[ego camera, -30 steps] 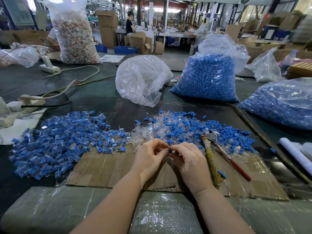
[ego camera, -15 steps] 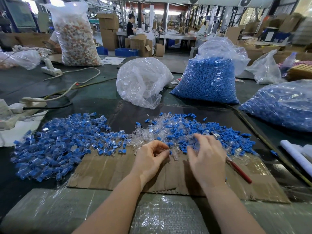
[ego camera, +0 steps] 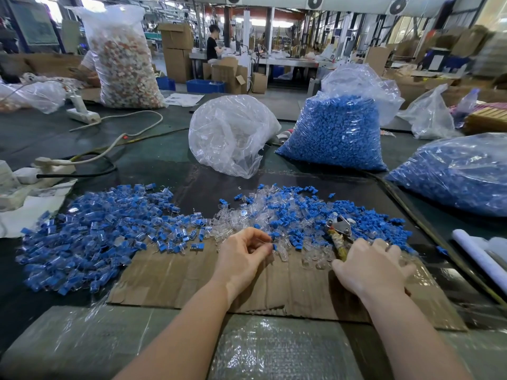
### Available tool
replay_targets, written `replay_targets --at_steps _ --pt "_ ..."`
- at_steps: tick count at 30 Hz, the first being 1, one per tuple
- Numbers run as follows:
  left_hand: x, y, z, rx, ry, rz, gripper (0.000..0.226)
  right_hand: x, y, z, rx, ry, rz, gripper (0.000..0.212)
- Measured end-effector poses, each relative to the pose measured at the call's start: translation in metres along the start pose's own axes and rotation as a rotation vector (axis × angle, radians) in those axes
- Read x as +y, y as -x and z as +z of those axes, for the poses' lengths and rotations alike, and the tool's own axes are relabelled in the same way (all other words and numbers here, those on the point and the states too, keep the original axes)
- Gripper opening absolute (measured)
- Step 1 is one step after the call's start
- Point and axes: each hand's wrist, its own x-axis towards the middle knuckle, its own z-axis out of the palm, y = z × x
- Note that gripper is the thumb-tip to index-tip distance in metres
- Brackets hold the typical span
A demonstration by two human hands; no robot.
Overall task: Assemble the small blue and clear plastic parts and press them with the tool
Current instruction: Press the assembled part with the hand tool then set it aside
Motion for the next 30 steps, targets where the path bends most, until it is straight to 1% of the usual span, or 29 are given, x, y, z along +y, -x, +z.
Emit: replay_targets --at_steps 3,6,9,10,12,14,15,16,18,20,22,26,30 --pt "0.000 -0.001 0.000 0.001 -0.014 -0.003 0.016 0.000 -0.002 0.001 0.028 -0.039 0.017 0.047" --pt "-0.001 -0.001 -0.001 0.000 -0.021 -0.003 0.014 0.000 -0.005 -0.002 0.049 -0.066 0.034 0.049" --pt "0.000 -0.001 -0.002 0.005 -0.008 -0.013 0.012 0.001 -0.007 -0.006 0.022 -0.093 0.018 0.047" --pt "0.000 -0.001 -0.002 0.011 0.004 -0.018 0.013 0.002 -0.006 -0.008 0.020 -0.115 -0.006 0.042" --pt "0.002 -0.002 -0.003 0.018 0.050 -0.035 0.013 0.002 -0.003 -0.011 0.069 -0.175 -0.088 0.032" --pt "0.006 -0.004 -0.003 0.016 0.155 -0.084 0.012 0.000 0.004 -0.019 0.132 -0.236 -0.211 0.025" --pt "0.007 -0.005 -0.004 0.024 0.205 -0.120 0.010 -0.002 0.008 -0.023 0.136 -0.271 -0.278 0.022" --pt "0.009 -0.007 -0.004 0.037 0.247 -0.162 0.008 -0.006 0.012 -0.028 0.108 -0.317 -0.340 0.019" --pt "0.011 -0.012 -0.005 0.067 0.345 -0.255 0.006 -0.014 0.019 -0.035 -0.040 -0.451 -0.432 0.021" --pt "0.012 -0.017 -0.007 0.097 0.420 -0.309 0.006 -0.021 0.024 -0.038 -0.241 -0.606 -0.475 0.022" --pt "0.014 -0.020 -0.008 0.111 0.443 -0.332 0.006 -0.026 0.031 -0.038 -0.385 -0.711 -0.476 0.020" --pt "0.018 -0.021 -0.006 0.113 0.438 -0.346 0.007 -0.032 0.037 -0.036 -0.485 -0.757 -0.449 0.020" --pt "0.018 -0.022 -0.006 0.121 0.396 -0.362 0.007 -0.032 0.034 -0.037 -0.532 -0.761 -0.467 0.017"
